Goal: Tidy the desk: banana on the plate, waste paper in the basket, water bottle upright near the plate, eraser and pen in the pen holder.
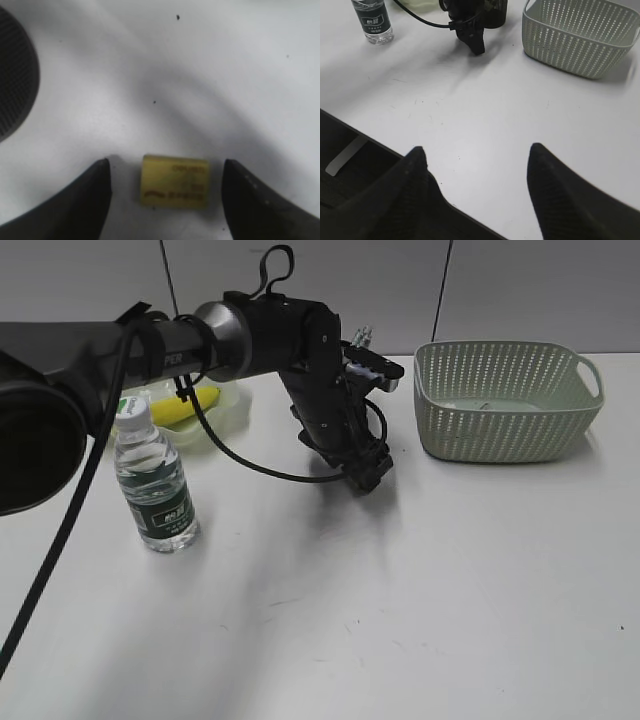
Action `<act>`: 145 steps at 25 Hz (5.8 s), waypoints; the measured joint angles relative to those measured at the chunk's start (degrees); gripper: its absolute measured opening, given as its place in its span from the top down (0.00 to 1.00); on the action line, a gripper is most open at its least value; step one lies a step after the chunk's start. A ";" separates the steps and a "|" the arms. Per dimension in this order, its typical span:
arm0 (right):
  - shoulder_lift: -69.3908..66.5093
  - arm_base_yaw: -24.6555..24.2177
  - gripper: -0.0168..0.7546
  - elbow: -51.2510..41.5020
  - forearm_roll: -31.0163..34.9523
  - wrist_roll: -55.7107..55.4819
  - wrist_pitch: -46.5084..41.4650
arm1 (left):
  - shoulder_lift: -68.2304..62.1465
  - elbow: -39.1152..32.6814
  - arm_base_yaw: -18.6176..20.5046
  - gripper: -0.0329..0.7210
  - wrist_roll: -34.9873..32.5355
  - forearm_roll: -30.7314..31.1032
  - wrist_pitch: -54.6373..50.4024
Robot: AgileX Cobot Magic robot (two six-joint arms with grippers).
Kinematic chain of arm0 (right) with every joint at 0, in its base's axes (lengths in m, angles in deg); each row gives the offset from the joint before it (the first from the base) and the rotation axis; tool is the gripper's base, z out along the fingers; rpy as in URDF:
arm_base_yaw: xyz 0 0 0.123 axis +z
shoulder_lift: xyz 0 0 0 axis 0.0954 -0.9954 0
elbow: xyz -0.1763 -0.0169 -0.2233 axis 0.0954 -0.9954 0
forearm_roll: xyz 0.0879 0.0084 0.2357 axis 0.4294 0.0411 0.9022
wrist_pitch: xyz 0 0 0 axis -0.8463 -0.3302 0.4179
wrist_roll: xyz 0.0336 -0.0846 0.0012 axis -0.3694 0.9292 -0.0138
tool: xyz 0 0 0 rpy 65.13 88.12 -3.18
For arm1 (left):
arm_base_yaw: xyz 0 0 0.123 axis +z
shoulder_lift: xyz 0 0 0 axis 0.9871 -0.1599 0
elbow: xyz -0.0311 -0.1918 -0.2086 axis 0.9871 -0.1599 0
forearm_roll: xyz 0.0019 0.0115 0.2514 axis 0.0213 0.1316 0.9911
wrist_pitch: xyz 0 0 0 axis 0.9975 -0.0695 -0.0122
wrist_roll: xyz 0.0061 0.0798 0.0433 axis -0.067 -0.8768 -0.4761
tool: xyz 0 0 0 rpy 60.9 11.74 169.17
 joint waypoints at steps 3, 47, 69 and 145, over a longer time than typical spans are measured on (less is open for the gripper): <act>0.00 0.00 0.33 0.00 0.00 0.00 0.00 | -0.10 0.10 0.00 0.37 0.58 0.54 0.24; 0.00 0.00 0.33 0.00 0.00 0.00 0.05 | 8.34 0.27 7.33 0.49 4.80 -2.68 16.51; 0.00 0.00 0.33 0.00 0.00 0.00 0.05 | 23.72 0.23 7.33 0.32 4.80 1.21 -6.39; 0.00 0.00 0.33 0.00 0.45 0.00 0.21 | 142.98 -89.77 7.33 0.43 14.37 7.87 -9.51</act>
